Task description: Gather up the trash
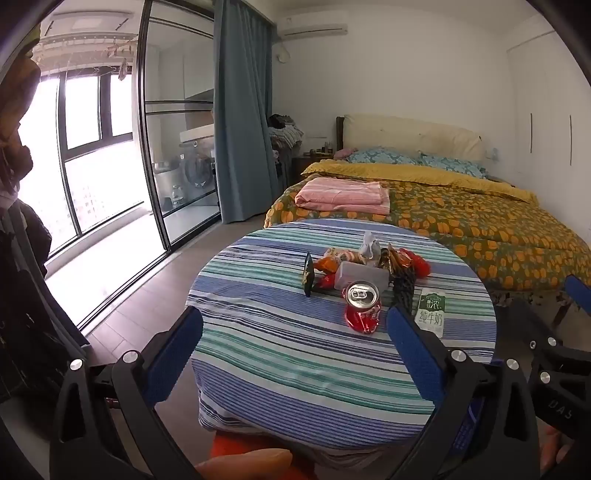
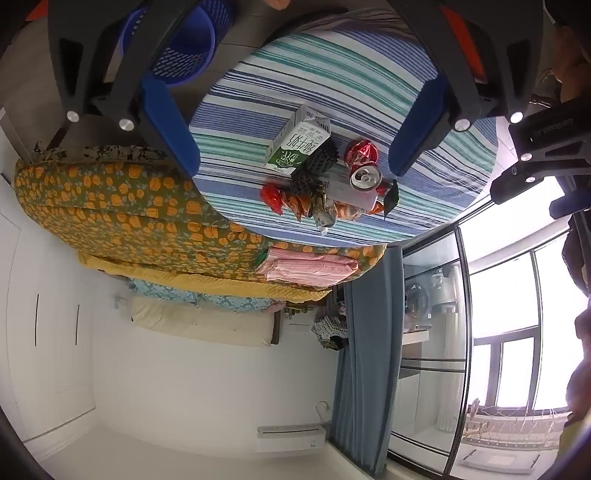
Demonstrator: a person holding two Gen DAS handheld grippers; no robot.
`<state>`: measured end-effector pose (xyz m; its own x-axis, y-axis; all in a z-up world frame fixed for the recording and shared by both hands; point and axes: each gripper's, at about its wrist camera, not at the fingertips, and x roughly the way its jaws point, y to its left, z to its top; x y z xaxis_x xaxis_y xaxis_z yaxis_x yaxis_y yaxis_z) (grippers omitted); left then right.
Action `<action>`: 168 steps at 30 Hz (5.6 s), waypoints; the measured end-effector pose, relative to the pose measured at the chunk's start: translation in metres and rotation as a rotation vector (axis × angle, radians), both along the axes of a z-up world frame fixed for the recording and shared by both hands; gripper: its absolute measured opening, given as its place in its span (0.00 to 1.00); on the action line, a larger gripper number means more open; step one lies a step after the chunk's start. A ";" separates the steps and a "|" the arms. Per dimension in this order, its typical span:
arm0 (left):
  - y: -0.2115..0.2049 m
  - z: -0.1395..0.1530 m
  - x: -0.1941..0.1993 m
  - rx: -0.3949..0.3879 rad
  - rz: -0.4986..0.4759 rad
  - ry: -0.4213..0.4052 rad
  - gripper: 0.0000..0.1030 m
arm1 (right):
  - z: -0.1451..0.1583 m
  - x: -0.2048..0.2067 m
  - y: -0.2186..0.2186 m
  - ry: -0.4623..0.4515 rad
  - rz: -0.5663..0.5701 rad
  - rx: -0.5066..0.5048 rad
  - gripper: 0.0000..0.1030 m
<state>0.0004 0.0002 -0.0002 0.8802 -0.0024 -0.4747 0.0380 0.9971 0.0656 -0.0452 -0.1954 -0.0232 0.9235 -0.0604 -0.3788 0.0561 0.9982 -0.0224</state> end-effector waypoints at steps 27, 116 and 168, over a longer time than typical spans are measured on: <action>0.001 0.000 -0.001 -0.006 -0.001 -0.003 0.96 | 0.002 -0.001 0.001 -0.020 0.001 -0.008 0.96; -0.007 -0.004 -0.008 -0.006 -0.005 0.013 0.96 | 0.003 -0.004 -0.004 -0.023 -0.001 -0.011 0.96; -0.014 -0.017 -0.011 -0.008 -0.007 0.041 0.96 | 0.003 -0.003 -0.006 -0.020 -0.001 -0.011 0.96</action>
<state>-0.0109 -0.0142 -0.0171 0.8600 -0.0125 -0.5101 0.0475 0.9973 0.0557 -0.0486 -0.2018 -0.0201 0.9309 -0.0659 -0.3592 0.0580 0.9978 -0.0327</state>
